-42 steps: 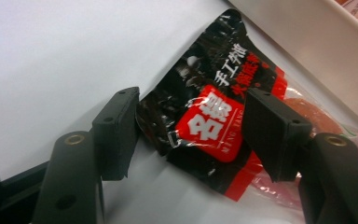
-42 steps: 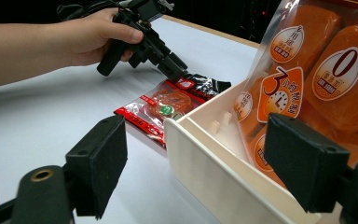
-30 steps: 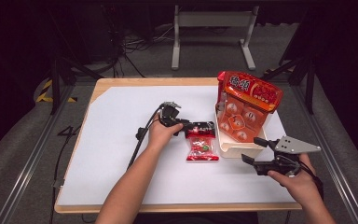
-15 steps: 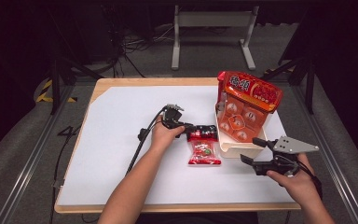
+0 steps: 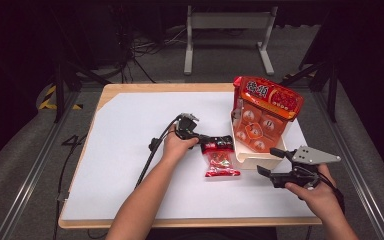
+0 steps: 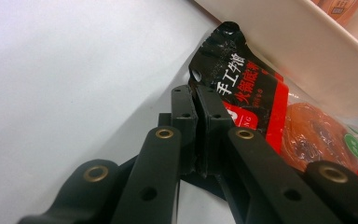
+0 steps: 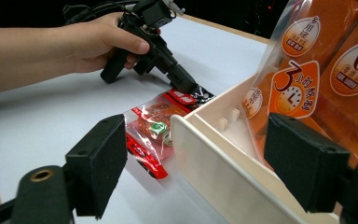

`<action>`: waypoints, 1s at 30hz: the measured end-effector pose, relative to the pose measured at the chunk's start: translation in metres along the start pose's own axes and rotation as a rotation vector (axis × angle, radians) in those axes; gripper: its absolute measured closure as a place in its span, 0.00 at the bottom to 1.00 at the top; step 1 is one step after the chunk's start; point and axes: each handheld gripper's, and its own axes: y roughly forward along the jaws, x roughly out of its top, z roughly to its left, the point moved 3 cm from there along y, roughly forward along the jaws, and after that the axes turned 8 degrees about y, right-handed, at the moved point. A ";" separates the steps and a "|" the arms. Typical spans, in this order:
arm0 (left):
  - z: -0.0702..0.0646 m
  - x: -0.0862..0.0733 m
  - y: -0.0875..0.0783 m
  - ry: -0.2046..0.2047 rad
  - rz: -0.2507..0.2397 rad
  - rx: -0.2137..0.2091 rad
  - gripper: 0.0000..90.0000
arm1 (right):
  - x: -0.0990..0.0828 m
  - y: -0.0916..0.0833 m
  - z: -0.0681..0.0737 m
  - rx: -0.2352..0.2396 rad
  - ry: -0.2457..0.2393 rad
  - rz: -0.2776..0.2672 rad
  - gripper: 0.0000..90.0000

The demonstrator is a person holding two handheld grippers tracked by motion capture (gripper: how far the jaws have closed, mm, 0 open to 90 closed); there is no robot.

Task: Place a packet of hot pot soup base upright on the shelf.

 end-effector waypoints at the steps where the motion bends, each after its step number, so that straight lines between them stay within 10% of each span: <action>1: -0.001 0.000 -0.001 0.008 -0.002 -0.001 0.99 | 0.000 0.000 0.000 0.000 0.000 0.000 0.25; 30: -0.053 0.023 -0.075 0.188 -0.222 0.046 1.00 | 0.010 0.001 0.005 0.031 0.011 0.016 0.41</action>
